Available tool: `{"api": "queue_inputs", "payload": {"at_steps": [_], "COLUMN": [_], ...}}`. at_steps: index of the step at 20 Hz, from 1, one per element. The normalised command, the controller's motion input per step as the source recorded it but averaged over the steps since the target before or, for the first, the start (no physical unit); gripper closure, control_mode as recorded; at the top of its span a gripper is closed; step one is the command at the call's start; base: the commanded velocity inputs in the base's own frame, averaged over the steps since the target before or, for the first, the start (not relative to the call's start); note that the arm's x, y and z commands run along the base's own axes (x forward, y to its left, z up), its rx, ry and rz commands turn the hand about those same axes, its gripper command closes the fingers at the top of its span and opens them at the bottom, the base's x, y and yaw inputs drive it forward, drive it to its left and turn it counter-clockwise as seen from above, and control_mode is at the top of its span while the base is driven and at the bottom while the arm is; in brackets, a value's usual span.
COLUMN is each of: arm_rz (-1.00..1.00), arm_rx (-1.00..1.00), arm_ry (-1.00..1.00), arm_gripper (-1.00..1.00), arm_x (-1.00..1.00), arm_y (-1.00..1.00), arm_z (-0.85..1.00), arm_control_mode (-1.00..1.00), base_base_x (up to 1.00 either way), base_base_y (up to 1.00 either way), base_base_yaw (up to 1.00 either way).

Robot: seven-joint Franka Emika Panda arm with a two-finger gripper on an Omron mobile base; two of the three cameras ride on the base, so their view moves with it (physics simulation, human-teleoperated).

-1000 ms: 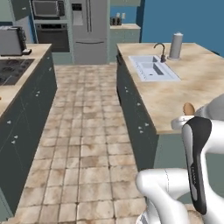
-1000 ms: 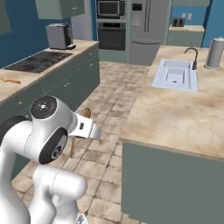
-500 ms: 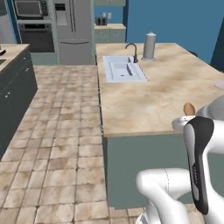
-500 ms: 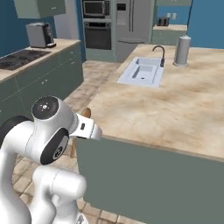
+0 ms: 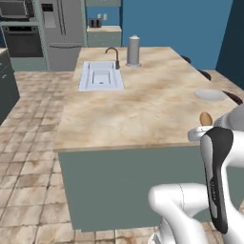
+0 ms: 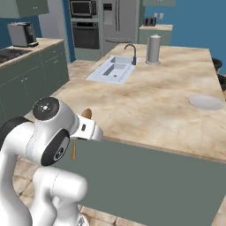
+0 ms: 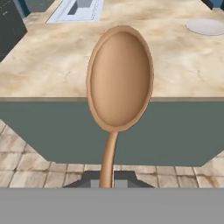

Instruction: Take the fork and place it on the left side of the plate. Then take the spoon and place it on the right side of the plate. Make sure they're directly next to the plate.

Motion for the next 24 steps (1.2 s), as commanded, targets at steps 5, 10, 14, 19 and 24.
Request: {"api": "queue_inputs", "payload": {"at_steps": [5, 10, 14, 19, 24], "arm_rz": [0.00, 0.00, 0.00, 0.00, 0.00], "arm_rx": [0.00, 0.00, 0.00, 0.00, 0.00], "arm_ry": [0.00, 0.00, 0.00, 0.00, 0.00], "arm_gripper": [1.00, 1.00, 1.00, 1.00, 1.00], "arm_x": [0.00, 0.00, 0.00, 0.00, 0.00], "arm_y": [0.00, 0.00, 0.00, 0.00, 0.00], "arm_z": [0.00, 0.00, 0.00, 0.00, 0.00], "arm_control_mode": [1.00, 1.00, 1.00, 1.00, 1.00], "base_base_x": [0.00, 0.11, 0.27, 0.26, 0.12], "base_base_y": [-1.00, -0.97, -0.87, -0.88, -0.97], "base_base_yaw": [0.07, 0.23, 0.39, 0.45, 0.46]}}
